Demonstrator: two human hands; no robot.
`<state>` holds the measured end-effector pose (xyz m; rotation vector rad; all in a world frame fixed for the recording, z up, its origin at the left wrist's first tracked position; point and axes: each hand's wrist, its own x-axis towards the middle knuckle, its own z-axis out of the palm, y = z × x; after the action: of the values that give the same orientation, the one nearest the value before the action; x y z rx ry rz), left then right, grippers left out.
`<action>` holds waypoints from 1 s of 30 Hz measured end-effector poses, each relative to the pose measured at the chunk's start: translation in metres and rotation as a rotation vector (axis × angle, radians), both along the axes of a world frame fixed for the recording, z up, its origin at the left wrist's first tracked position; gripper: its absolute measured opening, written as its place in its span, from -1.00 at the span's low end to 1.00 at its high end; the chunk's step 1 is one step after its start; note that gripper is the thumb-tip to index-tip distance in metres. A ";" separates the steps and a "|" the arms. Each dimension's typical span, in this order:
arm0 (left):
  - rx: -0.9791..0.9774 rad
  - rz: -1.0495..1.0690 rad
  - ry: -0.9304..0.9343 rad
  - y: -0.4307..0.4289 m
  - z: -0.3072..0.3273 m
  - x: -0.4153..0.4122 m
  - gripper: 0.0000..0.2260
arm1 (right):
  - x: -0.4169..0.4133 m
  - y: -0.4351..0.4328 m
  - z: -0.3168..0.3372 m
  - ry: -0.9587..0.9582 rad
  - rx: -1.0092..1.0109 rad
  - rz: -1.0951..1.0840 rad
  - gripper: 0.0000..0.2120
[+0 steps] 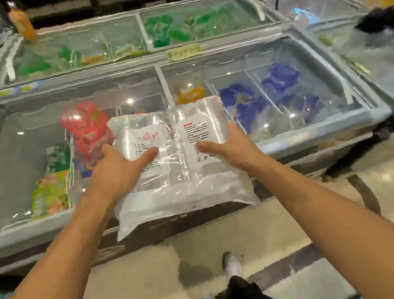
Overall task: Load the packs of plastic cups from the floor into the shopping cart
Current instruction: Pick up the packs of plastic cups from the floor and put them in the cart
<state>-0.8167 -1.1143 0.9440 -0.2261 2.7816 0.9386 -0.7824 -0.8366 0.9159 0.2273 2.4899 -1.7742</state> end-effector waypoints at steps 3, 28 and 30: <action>0.003 -0.168 -0.003 0.070 0.005 0.001 0.13 | 0.045 0.062 -0.001 -0.004 -0.015 -0.145 -0.54; -0.008 -1.205 -0.054 0.618 -0.034 0.243 -0.01 | 0.476 0.398 -0.015 -0.200 -0.033 -1.280 -0.26; -0.013 -1.272 -0.064 0.641 -0.039 0.268 0.02 | 0.510 0.405 -0.024 -0.229 -0.058 -1.377 -0.11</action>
<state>-0.5485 -0.4737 0.9055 1.2950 2.1295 0.5017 -0.2723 -0.4320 0.8922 2.3774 2.0905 -1.8105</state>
